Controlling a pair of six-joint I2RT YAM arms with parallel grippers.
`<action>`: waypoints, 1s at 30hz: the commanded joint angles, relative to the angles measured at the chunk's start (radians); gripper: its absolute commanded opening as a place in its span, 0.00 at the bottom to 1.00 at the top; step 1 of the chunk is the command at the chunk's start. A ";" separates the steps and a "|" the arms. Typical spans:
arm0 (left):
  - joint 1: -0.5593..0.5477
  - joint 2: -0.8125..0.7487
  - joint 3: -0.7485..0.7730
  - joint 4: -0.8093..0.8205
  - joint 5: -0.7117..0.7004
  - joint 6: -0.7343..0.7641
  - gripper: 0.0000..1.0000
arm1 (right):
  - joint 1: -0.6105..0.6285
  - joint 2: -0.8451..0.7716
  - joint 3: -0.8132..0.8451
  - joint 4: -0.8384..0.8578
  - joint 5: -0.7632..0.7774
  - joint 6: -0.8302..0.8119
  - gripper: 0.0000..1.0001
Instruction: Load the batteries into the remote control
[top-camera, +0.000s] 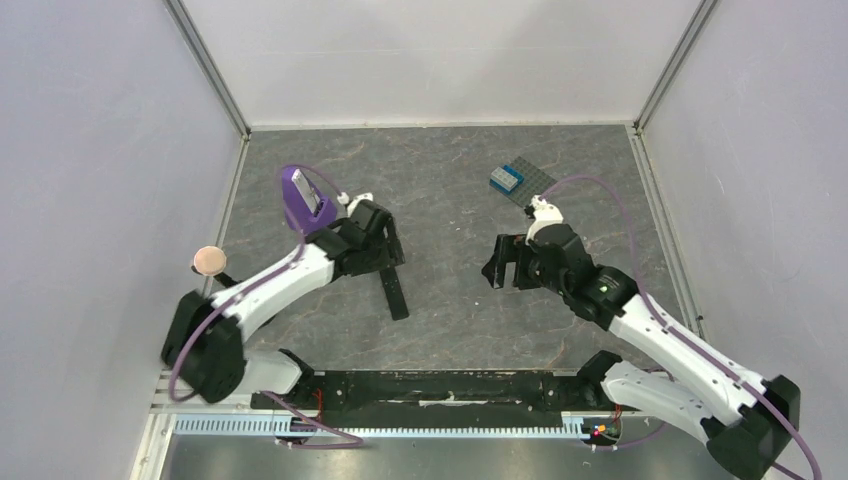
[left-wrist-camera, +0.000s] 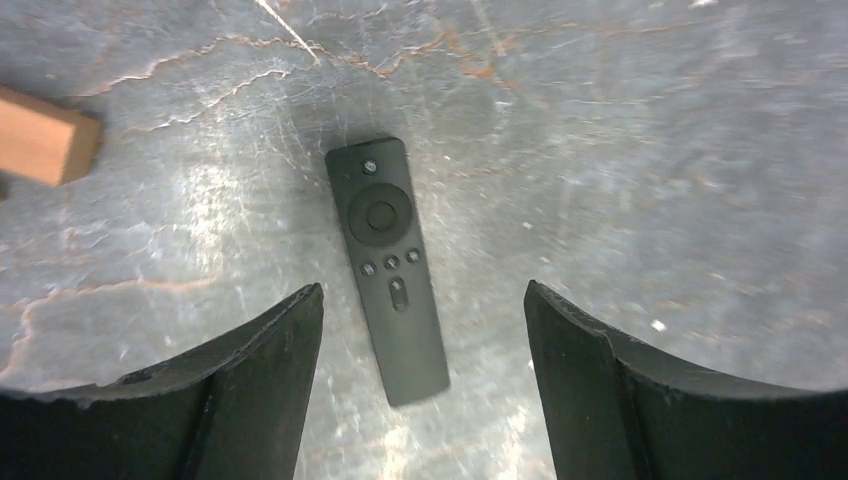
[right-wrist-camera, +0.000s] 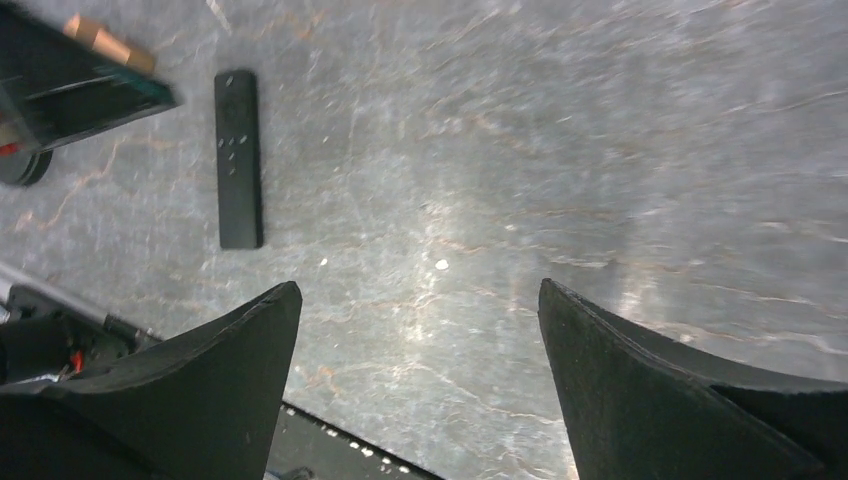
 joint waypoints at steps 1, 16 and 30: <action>0.000 -0.259 0.026 -0.132 0.020 0.021 0.80 | 0.000 -0.116 0.065 -0.094 0.222 -0.035 0.92; 0.000 -0.954 0.049 -0.321 0.325 0.089 0.81 | -0.001 -0.484 0.194 -0.163 0.782 -0.065 0.98; 0.000 -1.096 0.177 -0.450 0.242 0.108 0.81 | 0.000 -0.546 0.304 -0.143 0.813 -0.134 0.98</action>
